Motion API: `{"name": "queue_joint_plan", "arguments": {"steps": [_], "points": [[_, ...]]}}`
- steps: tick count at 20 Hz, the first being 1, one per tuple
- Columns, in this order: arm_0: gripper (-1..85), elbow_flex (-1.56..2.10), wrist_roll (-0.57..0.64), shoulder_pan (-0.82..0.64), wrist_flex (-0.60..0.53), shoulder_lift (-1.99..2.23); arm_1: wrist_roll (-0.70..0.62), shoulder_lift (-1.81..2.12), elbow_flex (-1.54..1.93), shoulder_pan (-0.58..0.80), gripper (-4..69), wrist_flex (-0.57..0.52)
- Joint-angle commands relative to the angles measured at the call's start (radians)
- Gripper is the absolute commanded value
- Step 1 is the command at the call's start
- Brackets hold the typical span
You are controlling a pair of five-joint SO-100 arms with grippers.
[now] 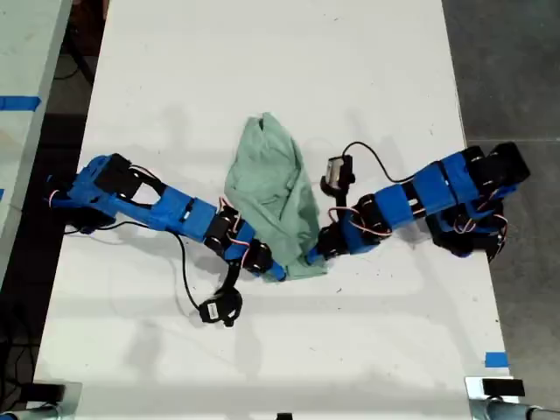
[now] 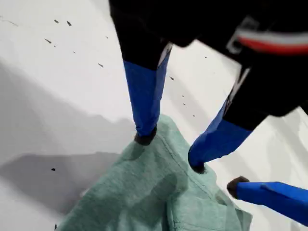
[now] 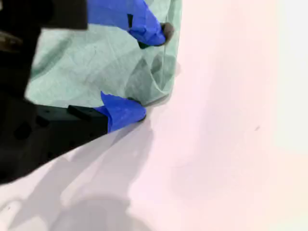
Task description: Fold t shirt
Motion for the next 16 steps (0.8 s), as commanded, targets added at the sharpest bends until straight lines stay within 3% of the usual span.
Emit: {"name": "queue_joint_plan", "arguments": {"steps": [1,2,7,9,13,16], "points": [[5.3,-0.055,-0.044,-0.014,0.032,0.006,0.003,0.011,-0.074,-0.017,17.1,-0.005],[-0.1,-0.054,-0.055,-0.014,0.046,-0.002,0.003,0.009,-0.074,-0.017,17.1,-0.005],[-0.1,-0.061,-0.051,-0.011,0.058,-0.014,-0.003,-0.071,-0.072,0.0,17.1,-0.041],[-0.1,-0.061,-0.048,-0.011,0.058,-0.014,-0.012,-0.137,-0.075,0.011,1.4,-0.074],[-0.1,-0.08,0.018,0.028,0.044,-0.006,-0.035,-0.304,-0.291,-0.071,1.4,-0.063],[-0.1,-0.089,0.071,0.16,0.055,0.0,-0.095,-0.566,-0.759,-0.181,1.4,0.114]]}}
